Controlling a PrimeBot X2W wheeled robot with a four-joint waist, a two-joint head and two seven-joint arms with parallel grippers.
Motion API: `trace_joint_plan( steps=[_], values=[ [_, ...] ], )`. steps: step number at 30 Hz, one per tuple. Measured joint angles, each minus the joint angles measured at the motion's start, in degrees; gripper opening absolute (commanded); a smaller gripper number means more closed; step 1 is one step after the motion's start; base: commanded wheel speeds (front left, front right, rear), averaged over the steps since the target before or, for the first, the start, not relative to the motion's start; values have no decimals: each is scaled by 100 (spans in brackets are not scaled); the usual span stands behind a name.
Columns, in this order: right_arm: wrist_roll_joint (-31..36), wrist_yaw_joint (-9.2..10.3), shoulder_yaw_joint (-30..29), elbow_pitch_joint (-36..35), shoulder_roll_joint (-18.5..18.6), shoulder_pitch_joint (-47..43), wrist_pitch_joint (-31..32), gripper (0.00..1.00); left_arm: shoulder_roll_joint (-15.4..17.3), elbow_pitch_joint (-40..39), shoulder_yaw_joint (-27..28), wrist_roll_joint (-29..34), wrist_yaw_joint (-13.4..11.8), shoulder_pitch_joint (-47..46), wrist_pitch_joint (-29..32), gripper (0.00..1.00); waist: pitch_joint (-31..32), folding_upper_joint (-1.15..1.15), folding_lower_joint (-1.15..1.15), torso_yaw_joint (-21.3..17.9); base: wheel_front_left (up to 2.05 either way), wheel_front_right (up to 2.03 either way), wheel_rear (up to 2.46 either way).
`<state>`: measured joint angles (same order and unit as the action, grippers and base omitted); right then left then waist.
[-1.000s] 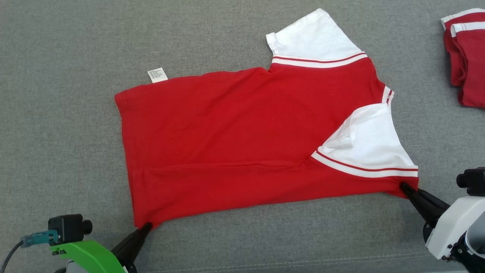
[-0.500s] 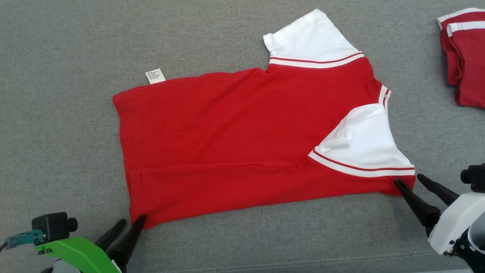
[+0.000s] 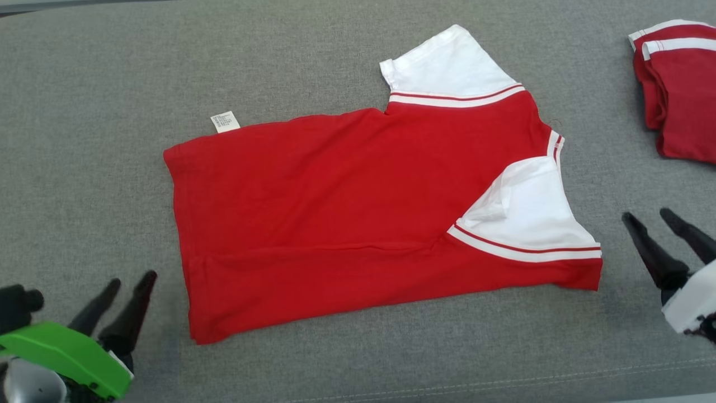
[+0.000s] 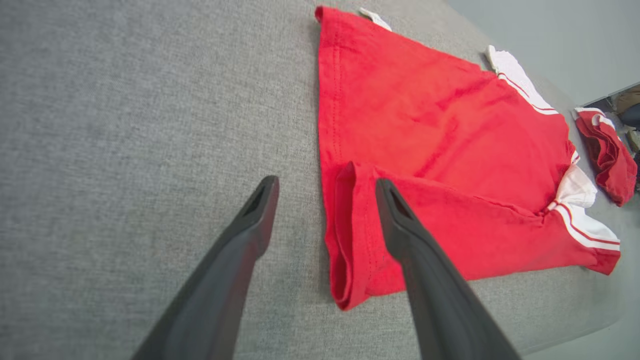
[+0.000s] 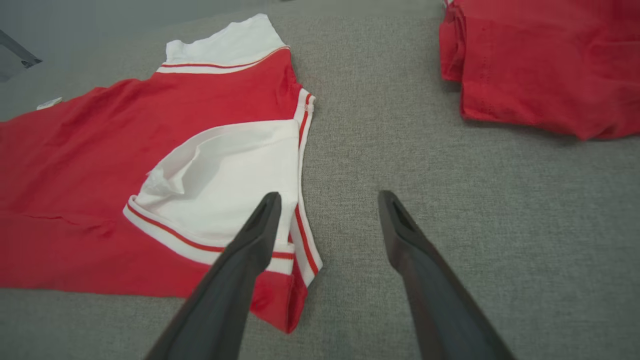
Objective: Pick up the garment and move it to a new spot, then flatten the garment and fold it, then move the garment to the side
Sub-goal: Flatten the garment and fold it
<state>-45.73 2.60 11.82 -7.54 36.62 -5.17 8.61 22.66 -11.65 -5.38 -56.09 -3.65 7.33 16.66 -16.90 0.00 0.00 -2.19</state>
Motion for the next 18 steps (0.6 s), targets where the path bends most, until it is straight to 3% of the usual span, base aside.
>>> trace_joint_plan(
  steps=[12, 18],
  values=[
    [-8, 2, -132, -465, 147, 2024, 470, 100, 757, -493, 178, -88, -37, -1424, 704, 100, -571, 0, 0, 13, 0, 0, 0],
    [-9, 102, -42, -374, 222, 3169, 1040, 100, 882, -554, 140, -756, -40, -2358, 1462, 100, -1005, 0, 0, 88, 0, 0, 0]
  ],
)
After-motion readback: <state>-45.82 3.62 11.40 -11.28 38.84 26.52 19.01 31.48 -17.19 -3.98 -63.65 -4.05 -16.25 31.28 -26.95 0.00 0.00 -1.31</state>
